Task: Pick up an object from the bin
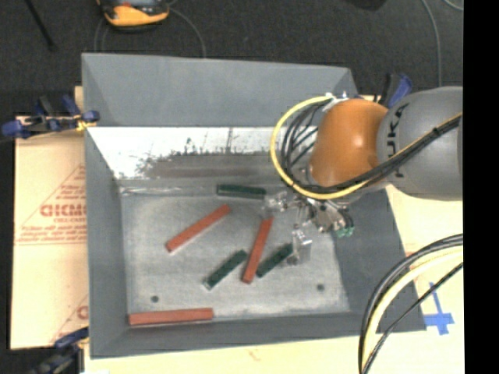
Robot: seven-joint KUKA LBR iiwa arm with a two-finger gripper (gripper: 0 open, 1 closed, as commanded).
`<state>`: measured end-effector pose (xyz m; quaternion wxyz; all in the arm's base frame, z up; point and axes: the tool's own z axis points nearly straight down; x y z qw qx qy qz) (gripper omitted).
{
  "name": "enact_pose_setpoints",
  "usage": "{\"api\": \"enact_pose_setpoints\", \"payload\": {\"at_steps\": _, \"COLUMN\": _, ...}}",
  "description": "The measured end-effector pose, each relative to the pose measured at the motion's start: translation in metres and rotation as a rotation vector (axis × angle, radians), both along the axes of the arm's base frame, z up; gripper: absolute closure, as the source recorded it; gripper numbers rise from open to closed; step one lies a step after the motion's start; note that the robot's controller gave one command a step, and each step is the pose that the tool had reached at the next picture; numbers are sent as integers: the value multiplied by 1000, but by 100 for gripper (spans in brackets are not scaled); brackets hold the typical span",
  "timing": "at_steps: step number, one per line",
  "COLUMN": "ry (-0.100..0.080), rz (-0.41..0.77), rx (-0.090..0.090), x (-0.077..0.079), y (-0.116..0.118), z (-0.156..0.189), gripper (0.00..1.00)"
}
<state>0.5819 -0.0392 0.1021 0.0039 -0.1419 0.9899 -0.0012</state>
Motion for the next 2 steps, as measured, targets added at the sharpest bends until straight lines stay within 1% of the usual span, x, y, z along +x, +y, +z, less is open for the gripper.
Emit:
{"api": "enact_pose_setpoints", "payload": {"at_steps": 1, "ry": -4, "rz": 161, "rx": -1, "x": -19, "y": -33, "z": -23, "gripper": 100}}
{"api": "enact_pose_setpoints", "payload": {"at_steps": 2, "ry": -4, "rz": 161, "rx": -1, "x": -19, "y": -33, "z": -23, "gripper": 100}}
